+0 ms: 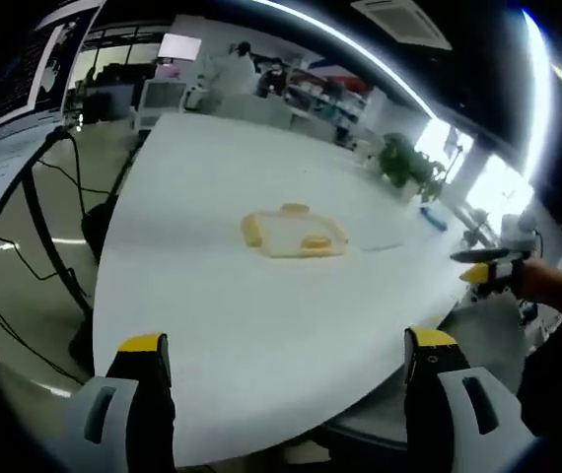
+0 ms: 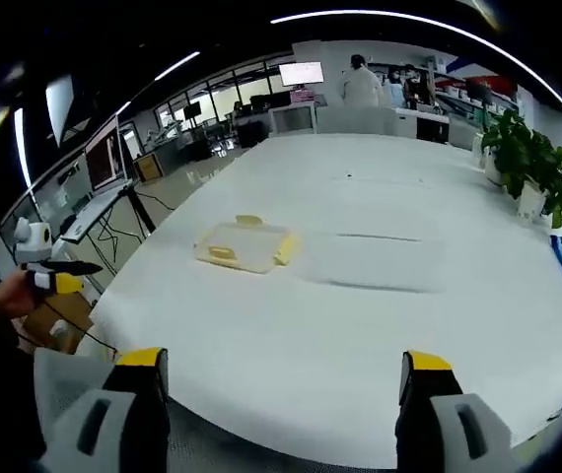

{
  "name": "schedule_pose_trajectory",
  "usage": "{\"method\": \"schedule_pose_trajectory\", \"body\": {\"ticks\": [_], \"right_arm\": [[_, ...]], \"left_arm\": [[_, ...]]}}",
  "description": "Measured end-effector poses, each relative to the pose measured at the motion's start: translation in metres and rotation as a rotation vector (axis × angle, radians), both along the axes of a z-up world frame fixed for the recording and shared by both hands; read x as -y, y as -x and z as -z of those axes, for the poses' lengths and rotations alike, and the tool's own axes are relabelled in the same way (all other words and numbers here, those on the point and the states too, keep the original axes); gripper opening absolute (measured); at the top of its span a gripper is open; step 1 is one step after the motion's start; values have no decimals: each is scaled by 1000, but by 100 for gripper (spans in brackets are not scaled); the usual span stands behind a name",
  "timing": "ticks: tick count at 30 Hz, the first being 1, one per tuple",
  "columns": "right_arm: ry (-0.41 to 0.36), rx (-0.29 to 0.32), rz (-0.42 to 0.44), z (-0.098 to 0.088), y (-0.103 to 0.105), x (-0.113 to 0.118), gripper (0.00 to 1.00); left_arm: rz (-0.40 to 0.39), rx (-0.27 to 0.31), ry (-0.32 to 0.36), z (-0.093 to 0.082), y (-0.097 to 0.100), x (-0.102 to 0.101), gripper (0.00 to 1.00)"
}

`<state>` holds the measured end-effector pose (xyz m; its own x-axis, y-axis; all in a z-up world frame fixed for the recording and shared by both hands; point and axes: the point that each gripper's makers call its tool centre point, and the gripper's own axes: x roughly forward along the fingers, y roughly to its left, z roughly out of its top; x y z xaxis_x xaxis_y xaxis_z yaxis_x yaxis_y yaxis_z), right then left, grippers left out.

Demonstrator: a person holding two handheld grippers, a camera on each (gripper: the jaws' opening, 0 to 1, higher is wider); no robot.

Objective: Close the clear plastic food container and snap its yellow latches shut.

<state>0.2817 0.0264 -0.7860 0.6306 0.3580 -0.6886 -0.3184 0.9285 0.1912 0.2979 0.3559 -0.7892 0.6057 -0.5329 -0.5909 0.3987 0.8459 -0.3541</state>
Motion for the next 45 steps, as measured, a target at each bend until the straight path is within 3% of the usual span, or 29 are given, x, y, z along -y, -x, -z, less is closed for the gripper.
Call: {"method": "schedule_pose_trajectory", "body": {"ticks": [13,29,32,45], "right_arm": [[-9,10,-102,5,-29,-10,97],[-27,23,-202,19,-55,-25,96],[11,43,-254,19,-60,-27,96],[14,75,-333,18,-83,-34,93]], "left_arm": [[53,-21,-69,13,-4,12,98],[66,-20,-113,15,-32,17,97],[81,-21,-129,17,-34,20,97],[150,-11,-186,23,-51,33,98]]}}
